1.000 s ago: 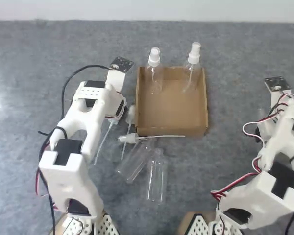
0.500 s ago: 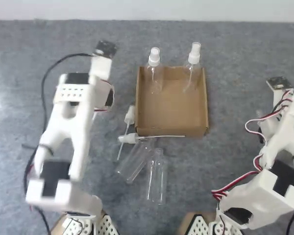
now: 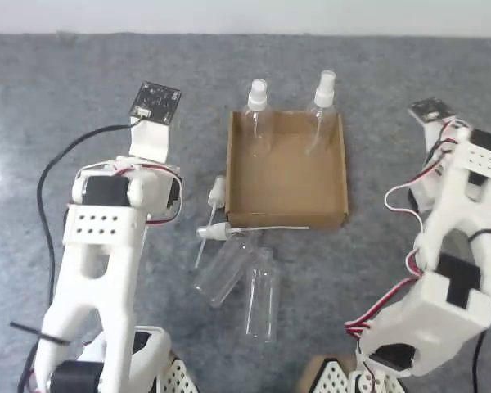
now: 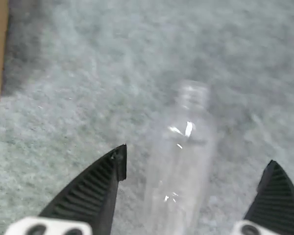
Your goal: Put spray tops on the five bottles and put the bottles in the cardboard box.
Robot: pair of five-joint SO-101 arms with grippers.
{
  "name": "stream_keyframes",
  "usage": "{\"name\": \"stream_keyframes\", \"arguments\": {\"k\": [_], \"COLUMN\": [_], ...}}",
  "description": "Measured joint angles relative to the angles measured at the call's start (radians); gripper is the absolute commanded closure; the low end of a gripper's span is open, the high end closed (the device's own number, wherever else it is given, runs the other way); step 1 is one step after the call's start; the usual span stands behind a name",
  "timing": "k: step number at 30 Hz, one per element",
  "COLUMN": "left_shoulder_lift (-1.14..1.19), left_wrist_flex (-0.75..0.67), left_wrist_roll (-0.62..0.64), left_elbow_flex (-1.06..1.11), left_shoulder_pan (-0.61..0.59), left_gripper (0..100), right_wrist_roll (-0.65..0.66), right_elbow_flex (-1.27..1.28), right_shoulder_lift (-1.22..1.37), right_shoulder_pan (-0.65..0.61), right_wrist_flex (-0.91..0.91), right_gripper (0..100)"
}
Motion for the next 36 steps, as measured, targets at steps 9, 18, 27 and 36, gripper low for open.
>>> {"name": "stream_keyframes", "arguments": {"k": [9, 18, 27, 36], "left_shoulder_lift": [-0.006, -0.006, -0.046, -0.443], "left_wrist_flex": [0.000, 0.000, 0.000, 0.000], "left_wrist_roll": [0.000, 0.000, 0.037, 0.157], "left_elbow_flex": [0.000, 0.000, 0.000, 0.000], "left_shoulder_pan": [0.000, 0.000, -0.006, -0.005], "left_gripper": [99, 99, 99, 99], "right_wrist_roll": [-0.002, 0.000, -0.094, -0.230], "right_elbow_flex": [-0.161, -0.238, -0.287, -0.002], "right_shoulder_lift": [0.227, 0.245, -0.037, -0.647], "right_shoulder_pan": [0.025, 0.029, -0.014, -0.400], "right_wrist_flex": [-0.005, 0.009, 0.123, 0.126], "right_gripper": [82.7, 99.2, 99.2, 99.2]}}
